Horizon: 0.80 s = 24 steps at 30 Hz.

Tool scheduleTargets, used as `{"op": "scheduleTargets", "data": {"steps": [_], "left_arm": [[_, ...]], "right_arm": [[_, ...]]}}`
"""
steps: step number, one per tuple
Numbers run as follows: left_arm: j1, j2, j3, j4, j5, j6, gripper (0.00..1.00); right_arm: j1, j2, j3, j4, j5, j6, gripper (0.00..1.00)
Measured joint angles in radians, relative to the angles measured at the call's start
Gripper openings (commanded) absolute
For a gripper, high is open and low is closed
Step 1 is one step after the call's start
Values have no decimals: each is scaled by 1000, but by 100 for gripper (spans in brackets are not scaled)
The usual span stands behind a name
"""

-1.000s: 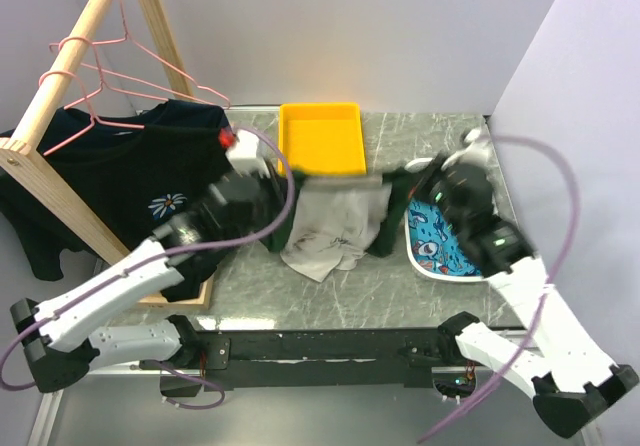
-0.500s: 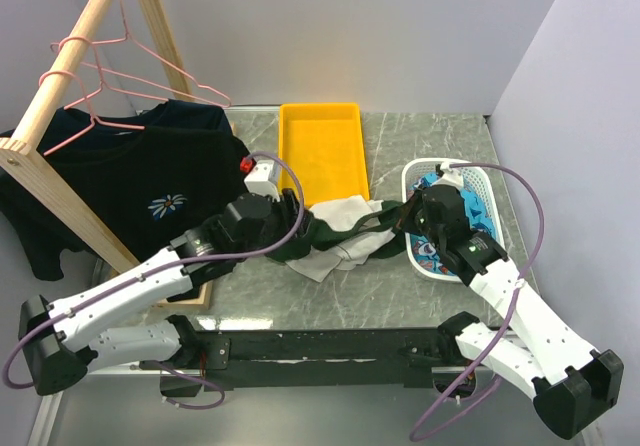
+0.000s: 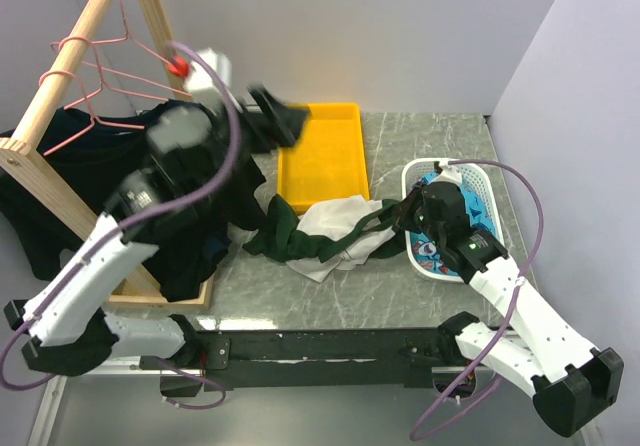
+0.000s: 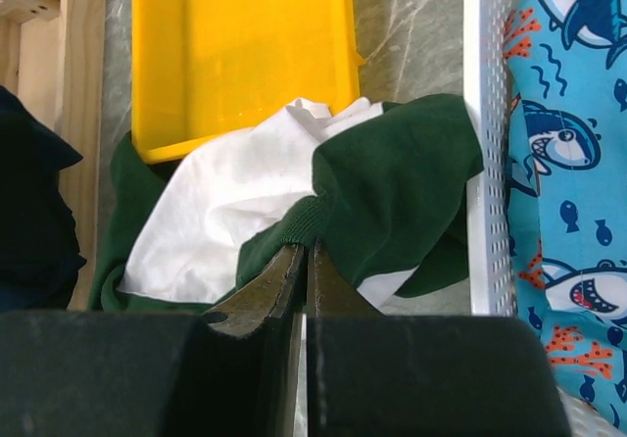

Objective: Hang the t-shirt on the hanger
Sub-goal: Pick up the hanger from the clothesline.

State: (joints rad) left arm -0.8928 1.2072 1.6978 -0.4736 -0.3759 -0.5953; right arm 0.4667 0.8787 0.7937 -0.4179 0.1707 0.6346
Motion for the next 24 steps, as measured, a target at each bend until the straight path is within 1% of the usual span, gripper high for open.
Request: {"op": "scheduleTargets", "data": {"steps": [1,5,8,13,18,21,24], "left_arm": [[31,29,68,-9,-18,6,85],[222,154,324,-98,-48,12,86],[344,240,423,-149,-48,10,86],[503,314,410,-222,-32,0,85],[642,326,353,-251,-6,-21,82],[687,325,332,-246,4,-31,81],[699,325,325,-243,12,-38,80]], "right_arm": [[0,4,4,-1,-3,0,7],[0,19,16,5,-16,0,8],[0,35,30,7,-27,-3,8],[0,50,38,11,-45,-8,8],[0,67,39,15,-67,-17,8],[0,71,39,15,-76,-23,8],[0,73,39,17,-84,-26,8]]}}
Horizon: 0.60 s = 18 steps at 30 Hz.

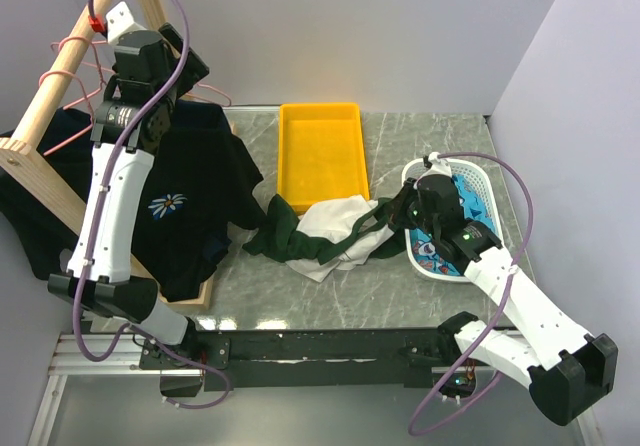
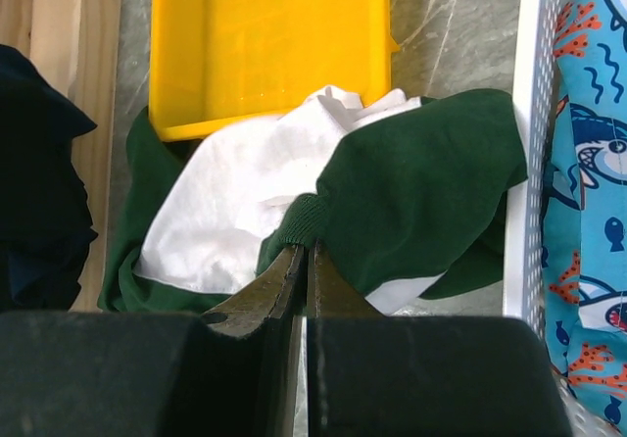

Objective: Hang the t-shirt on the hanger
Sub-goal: Pick up the hanger from the clothesline.

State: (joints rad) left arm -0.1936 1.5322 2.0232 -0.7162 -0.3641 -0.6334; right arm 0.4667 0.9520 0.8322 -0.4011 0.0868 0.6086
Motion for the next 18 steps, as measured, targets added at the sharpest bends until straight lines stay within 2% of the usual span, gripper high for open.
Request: {"op": "scheduleTargets", "data": {"steps": [9,18], "left_arm": [[13,-9,-63,74,-17,-25,71],[16,12,-85,163,-86,-71,66]], "right_arm": [[0,6,0,16,-6,-2,8],[0,7,0,29,-24,-1,8]]}}
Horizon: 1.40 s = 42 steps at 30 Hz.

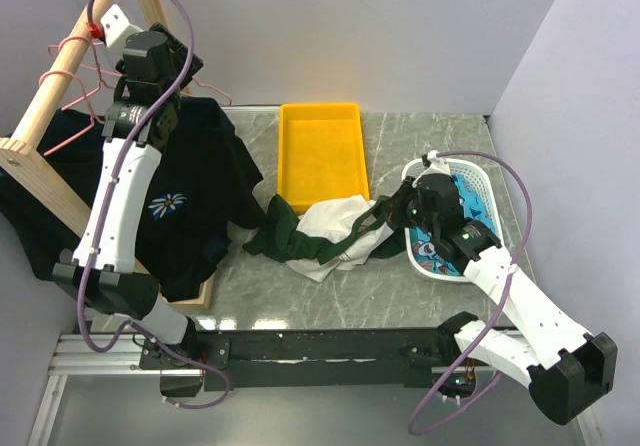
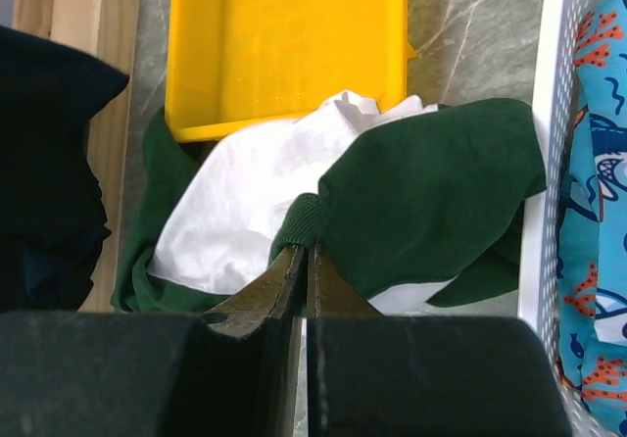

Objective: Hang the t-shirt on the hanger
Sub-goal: Pick up the hanger from the clothesline.

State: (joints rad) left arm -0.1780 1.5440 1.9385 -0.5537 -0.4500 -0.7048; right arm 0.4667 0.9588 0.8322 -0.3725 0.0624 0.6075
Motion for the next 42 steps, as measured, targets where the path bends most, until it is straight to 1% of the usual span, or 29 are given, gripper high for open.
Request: {"op": "scheduleTargets", "data": {"steps": [5,11,17,19,20,22,23,24,29,35,42], "left_arm": [[0,38,0,34,-34,-30,65],[0,45,-3,58,-57,-58,61],[0,64,-4,87,-65,-97,51],[0,77,-5,88,-71,-108,44],[0,83,-8,90,-71,-113,38],[0,87,-26,103,-71,-125,32],[0,87,-38,106,-71,-127,24],[0,87,-47,110,-71,-127,20],[-1,87,-64,130,-71,-129,8],[-4,84,-69,166,-71,-129,1],[-31,66,-70,175,-56,-111,1]], "right_arm": [[0,4,0,9,-5,0,8],[0,13,0,13,-11,0,8],[0,23,1,14,-24,-3,8],[0,34,5,13,-28,-3,8],[0,40,9,14,-30,-4,8],[0,49,19,13,-31,-4,8],[0,50,22,14,-31,-5,8],[0,50,24,13,-32,-6,8],[0,46,26,13,-31,-7,8],[0,45,26,10,-30,-11,8],[0,45,45,-3,-30,-15,8]]}}
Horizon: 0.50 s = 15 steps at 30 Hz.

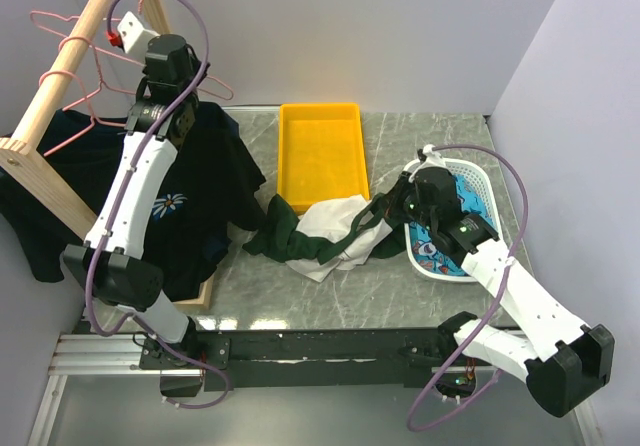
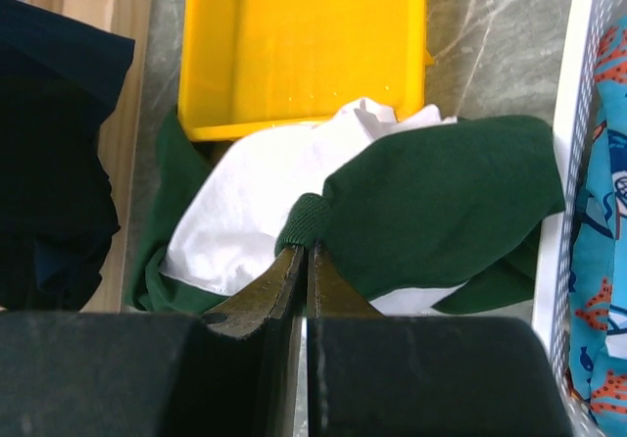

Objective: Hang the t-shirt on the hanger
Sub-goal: Pick up the hanger from the clothesline.

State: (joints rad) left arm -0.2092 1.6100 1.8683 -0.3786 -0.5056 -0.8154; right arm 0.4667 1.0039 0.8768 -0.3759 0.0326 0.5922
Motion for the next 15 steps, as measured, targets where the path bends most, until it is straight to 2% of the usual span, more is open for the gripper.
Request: {"op": "scheduleTargets", "data": {"steps": [15], "left_arm": [[-67,-36,-23,22,21,72,1]], "right_arm": [[0,-3,20,-6,4,-6,7]]}}
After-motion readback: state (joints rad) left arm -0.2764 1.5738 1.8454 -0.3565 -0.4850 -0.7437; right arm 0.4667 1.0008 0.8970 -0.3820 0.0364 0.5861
